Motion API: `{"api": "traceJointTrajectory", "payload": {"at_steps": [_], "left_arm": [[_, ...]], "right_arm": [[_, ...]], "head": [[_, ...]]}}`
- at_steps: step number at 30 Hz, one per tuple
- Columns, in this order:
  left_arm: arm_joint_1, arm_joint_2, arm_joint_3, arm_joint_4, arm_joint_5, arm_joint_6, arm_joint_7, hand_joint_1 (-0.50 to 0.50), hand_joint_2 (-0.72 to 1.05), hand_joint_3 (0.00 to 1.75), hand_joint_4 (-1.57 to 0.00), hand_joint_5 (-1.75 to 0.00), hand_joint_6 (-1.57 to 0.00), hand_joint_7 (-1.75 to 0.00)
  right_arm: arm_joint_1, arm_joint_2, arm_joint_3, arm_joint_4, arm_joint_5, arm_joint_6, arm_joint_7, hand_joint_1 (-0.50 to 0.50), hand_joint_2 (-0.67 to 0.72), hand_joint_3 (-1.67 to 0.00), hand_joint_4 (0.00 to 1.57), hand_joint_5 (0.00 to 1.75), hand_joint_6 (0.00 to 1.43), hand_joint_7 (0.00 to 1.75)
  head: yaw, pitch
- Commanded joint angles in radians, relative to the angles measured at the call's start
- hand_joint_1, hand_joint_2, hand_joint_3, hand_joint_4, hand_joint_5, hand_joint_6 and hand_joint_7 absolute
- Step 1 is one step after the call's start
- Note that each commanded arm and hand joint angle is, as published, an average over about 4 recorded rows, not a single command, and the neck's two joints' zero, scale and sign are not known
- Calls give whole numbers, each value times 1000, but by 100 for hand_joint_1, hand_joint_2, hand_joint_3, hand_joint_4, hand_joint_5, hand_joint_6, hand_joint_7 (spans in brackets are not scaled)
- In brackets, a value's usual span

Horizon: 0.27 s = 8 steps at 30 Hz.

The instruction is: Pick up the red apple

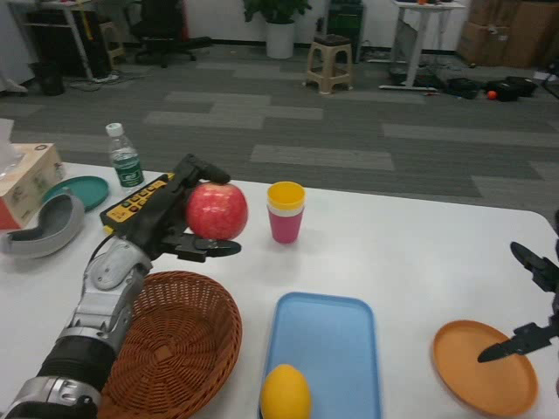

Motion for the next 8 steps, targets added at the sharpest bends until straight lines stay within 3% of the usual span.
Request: {"api": "traceJointTrajectory", "payload": {"at_steps": [1,8], "left_arm": [[-42,21,2,104,-64,-108,-24,16,78,26,0,-175,-10,-161],[-57,50,15,192,-71,-187,-36,20,78,17,0,-175,-11,-168]], "right_arm": [[-26,-3,0,8,4,1,-3,-45,53,0,66,0,0,0],[-31,-2,3,-21,4,1,-3,-46,47,0,57,0,0,0]], "head": [[-79,-17],[-216,-61]]}}
